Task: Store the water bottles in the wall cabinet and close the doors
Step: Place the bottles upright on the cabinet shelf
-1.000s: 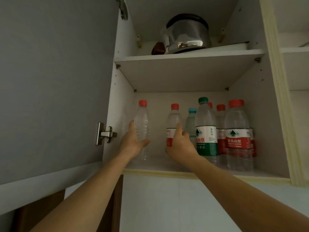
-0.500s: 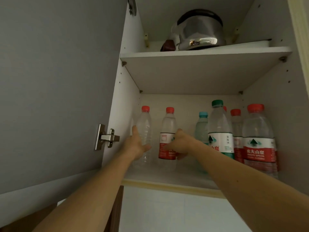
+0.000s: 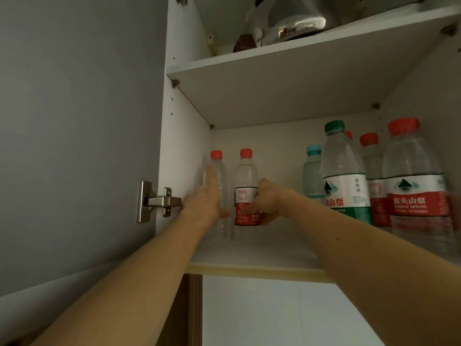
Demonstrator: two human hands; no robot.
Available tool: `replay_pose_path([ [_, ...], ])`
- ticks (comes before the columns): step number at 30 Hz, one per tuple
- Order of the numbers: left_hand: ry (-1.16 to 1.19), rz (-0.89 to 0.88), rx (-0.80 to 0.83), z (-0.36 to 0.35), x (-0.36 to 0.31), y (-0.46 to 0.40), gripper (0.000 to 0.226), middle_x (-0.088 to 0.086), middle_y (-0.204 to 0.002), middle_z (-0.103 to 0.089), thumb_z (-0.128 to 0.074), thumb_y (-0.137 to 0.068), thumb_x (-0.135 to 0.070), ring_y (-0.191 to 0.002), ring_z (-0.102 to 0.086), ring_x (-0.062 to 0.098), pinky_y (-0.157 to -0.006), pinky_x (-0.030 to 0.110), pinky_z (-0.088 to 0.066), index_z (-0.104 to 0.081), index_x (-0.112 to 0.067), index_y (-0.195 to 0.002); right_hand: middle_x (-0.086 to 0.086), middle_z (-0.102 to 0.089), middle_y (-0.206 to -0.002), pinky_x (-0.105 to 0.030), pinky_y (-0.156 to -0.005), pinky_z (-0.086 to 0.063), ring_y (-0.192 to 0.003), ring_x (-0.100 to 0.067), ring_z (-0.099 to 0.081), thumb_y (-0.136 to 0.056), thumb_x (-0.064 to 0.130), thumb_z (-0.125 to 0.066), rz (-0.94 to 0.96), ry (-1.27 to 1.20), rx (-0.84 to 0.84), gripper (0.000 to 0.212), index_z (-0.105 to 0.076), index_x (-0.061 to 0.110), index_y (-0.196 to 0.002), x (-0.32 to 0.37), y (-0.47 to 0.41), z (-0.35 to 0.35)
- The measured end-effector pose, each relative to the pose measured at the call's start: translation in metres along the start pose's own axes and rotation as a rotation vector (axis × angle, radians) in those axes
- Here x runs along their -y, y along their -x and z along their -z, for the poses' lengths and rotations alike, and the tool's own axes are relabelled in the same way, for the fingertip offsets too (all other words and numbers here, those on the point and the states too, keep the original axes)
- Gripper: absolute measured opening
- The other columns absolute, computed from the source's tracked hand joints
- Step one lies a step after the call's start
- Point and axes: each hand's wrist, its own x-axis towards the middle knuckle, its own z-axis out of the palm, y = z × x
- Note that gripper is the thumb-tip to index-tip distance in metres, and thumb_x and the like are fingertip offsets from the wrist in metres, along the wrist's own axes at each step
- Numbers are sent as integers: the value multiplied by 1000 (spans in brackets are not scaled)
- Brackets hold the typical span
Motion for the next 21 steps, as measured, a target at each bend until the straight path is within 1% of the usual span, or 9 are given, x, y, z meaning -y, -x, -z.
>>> replay_pose_path([
  [3,-84,-22,37,7,0,-9,141,22,-139,-55,-89,-74,-35,-114,-63,35,-95,51,-53,24,-22,-156,-19,-62,-122,-52,-82,-62,-102,-37,-70,-87,13,-79,37,9,10,46,-43,12,-116,-7,-3,0],
  [6,-117,-51,22,10,1,-13,144,24,-145,-43,-94,-68,-28,-119,-58,38,-93,50,-55,21,-30,-156,-19,-60,-125,-52,-82,-62,-105,-37,-69,-88,13,-77,61,-2,19,52,-41,10,-125,-11,-5,1],
  [8,-235,-106,1,8,0,-15,142,25,-150,-27,-94,-68,-24,-125,-51,41,-95,51,-53,18,-32,-156,-19,-58,-127,-53,-84,-61,-107,-38,-67,-89,11,-77,65,-1,23,56,-40,9,-131,-11,-6,1],
  [9,-316,-120,-2,6,0,-17,143,25,-152,-22,-94,-68,-26,-130,-45,42,-99,51,-51,18,-31,-157,-20,-58,-128,-53,-84,-61,-107,-38,-67,-89,11,-76,67,0,24,57,-40,9,-132,-11,-7,0],
  [11,-501,-122,-10,5,-3,-21,146,24,-154,-18,-94,-64,-42,-140,-30,42,-109,50,-42,17,-25,-158,-20,-59,-128,-53,-84,-61,-107,-38,-68,-89,10,-76,70,6,28,57,-41,8,-134,-11,-8,-1],
  [13,-664,-122,-25,8,-6,-25,150,24,-157,-16,-90,-58,-62,-144,-23,40,-115,47,-29,14,-22,-159,-20,-60,-127,-53,-84,-61,-107,-37,-68,-89,10,-76,72,2,31,57,-42,8,-135,-11,-10,-1],
  [15,-750,-124,-33,9,-6,-29,150,23,-158,-20,-84,-56,-73,-145,-24,37,-116,46,-25,12,-21,-160,-20,-60,-127,-53,-83,-61,-106,-37,-68,-89,10,-76,72,-5,28,57,-42,8,-135,-11,-10,-1],
  [18,-871,-152,-76,4,0,-32,147,20,-154,-31,-77,-58,-79,-140,-30,35,-114,45,-23,8,-16,-159,-20,-59,-128,-53,-80,-62,-106,-37,-68,-88,11,-77,67,-8,28,58,-40,9,-133,-12,-10,0],
  [21,-1015,-161,-116,-5,4,-36,141,18,-154,-35,-74,-64,-78,-140,-30,36,-119,51,-13,6,-10,-159,-19,-57,-129,-54,-80,-62,-106,-38,-67,-87,9,-78,57,-25,30,60,-38,10,-132,-12,-12,1],
])
